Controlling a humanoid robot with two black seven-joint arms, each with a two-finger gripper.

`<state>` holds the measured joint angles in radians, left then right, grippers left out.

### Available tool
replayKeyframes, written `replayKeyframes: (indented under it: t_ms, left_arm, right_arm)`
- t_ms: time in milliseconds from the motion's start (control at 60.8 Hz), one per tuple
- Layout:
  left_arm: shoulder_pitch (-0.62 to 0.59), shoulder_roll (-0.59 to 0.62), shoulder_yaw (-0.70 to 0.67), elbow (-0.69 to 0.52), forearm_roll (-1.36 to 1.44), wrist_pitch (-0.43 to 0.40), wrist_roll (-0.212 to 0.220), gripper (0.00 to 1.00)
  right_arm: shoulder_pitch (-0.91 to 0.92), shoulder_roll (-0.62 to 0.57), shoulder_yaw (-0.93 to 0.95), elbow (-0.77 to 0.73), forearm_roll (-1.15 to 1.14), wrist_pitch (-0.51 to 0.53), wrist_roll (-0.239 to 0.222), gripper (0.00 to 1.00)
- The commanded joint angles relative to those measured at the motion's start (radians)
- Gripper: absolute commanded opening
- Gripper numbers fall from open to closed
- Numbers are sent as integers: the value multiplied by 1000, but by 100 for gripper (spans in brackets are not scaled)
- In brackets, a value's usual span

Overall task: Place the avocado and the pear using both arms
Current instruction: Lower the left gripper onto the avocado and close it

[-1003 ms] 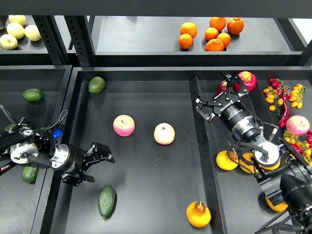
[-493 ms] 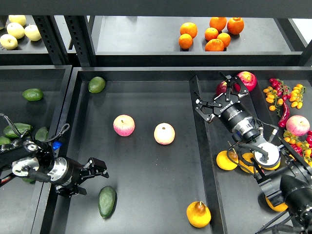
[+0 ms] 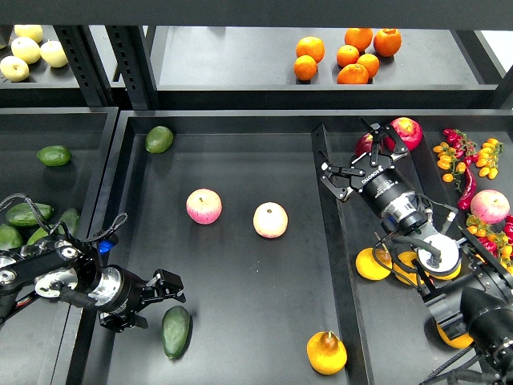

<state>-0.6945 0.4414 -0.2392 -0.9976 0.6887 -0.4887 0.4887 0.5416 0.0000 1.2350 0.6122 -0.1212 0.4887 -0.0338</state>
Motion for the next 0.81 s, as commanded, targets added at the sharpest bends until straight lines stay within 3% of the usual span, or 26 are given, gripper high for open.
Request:
replayKeyframes:
  t_ms: [0, 789]
  left_arm:
    - [15, -10, 0, 2, 22, 0, 0, 99]
    - [23, -75, 26, 60, 71, 0, 0, 99]
  right_arm:
    - [0, 0, 0, 1, 0, 0, 0, 99]
    - [0, 0, 1, 1, 0, 0, 0, 99]
